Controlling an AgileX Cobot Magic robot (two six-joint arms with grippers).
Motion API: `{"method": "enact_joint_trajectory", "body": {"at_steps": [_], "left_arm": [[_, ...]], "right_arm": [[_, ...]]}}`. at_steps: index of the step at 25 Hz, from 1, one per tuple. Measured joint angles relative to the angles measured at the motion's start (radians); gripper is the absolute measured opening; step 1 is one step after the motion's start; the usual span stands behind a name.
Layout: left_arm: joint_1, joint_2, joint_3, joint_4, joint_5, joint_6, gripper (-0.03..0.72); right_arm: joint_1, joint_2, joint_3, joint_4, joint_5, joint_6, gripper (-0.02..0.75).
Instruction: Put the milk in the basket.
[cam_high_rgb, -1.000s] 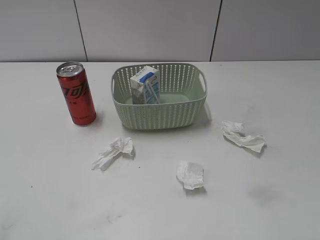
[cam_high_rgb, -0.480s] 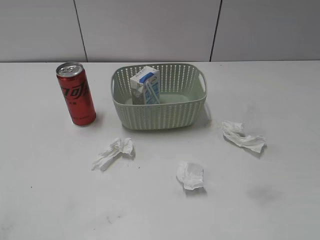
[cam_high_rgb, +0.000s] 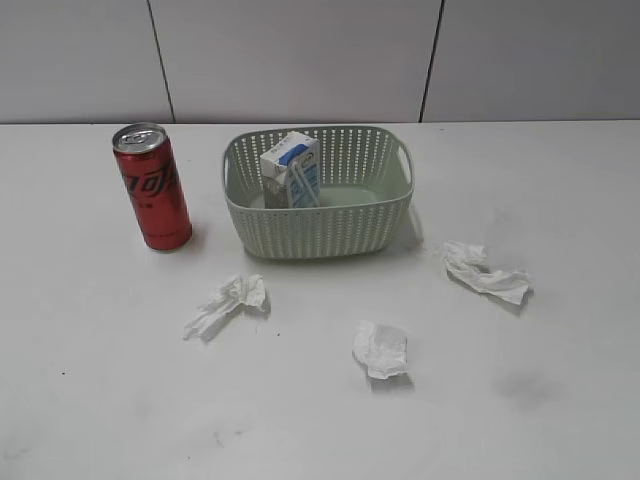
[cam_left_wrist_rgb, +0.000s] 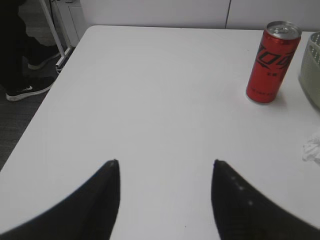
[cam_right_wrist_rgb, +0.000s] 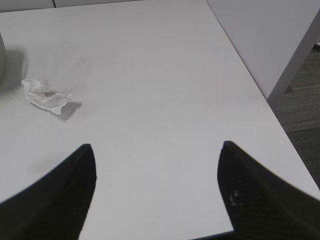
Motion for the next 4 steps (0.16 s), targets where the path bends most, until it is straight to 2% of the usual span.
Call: {"method": "enact_joint_trajectory", "body": {"at_steps": [4], "left_arm": [[0.000, 0.000, 0.000, 0.000, 0.000, 0.000, 0.379]], "right_arm": [[0.000, 0.000, 0.000, 0.000, 0.000, 0.000, 0.587]]}}
